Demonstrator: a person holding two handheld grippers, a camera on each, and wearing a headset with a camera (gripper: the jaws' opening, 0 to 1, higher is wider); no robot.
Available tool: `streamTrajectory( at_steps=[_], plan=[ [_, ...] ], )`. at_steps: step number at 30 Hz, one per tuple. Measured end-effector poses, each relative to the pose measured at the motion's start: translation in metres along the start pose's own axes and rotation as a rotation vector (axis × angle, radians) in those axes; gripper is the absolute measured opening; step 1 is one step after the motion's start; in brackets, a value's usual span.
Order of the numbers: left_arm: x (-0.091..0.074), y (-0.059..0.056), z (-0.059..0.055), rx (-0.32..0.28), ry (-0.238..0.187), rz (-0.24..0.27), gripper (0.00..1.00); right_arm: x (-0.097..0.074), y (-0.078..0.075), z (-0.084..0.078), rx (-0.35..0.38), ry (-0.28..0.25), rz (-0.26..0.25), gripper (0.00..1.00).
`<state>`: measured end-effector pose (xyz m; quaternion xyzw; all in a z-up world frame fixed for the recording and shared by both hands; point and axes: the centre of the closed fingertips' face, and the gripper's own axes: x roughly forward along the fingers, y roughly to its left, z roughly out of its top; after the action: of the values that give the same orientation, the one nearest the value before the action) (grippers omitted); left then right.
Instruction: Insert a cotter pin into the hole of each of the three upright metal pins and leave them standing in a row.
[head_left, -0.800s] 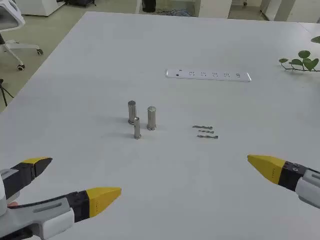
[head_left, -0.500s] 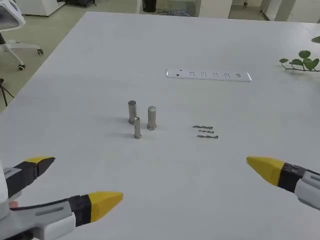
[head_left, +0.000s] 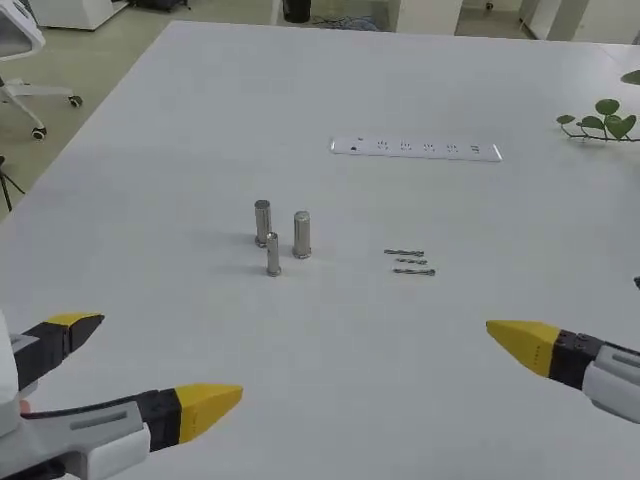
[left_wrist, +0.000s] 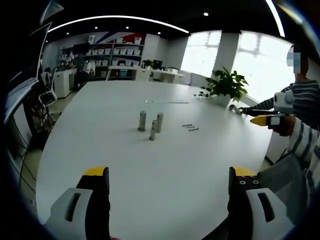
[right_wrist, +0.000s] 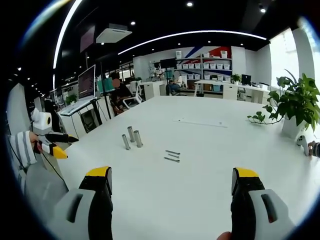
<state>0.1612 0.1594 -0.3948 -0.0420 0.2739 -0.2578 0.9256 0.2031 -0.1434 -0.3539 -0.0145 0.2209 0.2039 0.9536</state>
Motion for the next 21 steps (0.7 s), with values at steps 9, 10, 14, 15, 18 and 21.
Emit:
streamTrajectory(
  at_steps=[9, 10, 14, 15, 18, 21],
  plan=[
    [0.0019, 0.0016, -0.0078, 0.011, 0.019, 0.008, 0.99, 0.0003, -0.0009, -0.005, -0.003, 0.023, -0.008, 0.99],
    [0.002, 0.0015, -0.0086, 0.014, 0.021, 0.008, 0.99, 0.0002, -0.001, -0.0055, -0.003, 0.025, -0.007, 0.99],
    [0.0029, 0.0001, -0.0079, 0.023, 0.014, 0.005, 0.99, -0.0004, -0.002, -0.006, -0.01, 0.03, -0.009, 0.99],
    [0.0031, -0.0003, -0.007, 0.024, 0.01, 0.003, 0.99, -0.0005, -0.0022, -0.0059, -0.01, 0.031, -0.009, 0.99],
    [0.0044, -0.0005, -0.0037, 0.05, -0.001, 0.008, 0.99, -0.0005, -0.0027, -0.0047, -0.011, 0.027, -0.009, 0.99],
    [0.0058, -0.0009, -0.0043, 0.067, 0.008, 0.005, 0.98, 0.0, -0.0026, -0.0045, -0.014, 0.028, -0.008, 0.99]
  ],
)
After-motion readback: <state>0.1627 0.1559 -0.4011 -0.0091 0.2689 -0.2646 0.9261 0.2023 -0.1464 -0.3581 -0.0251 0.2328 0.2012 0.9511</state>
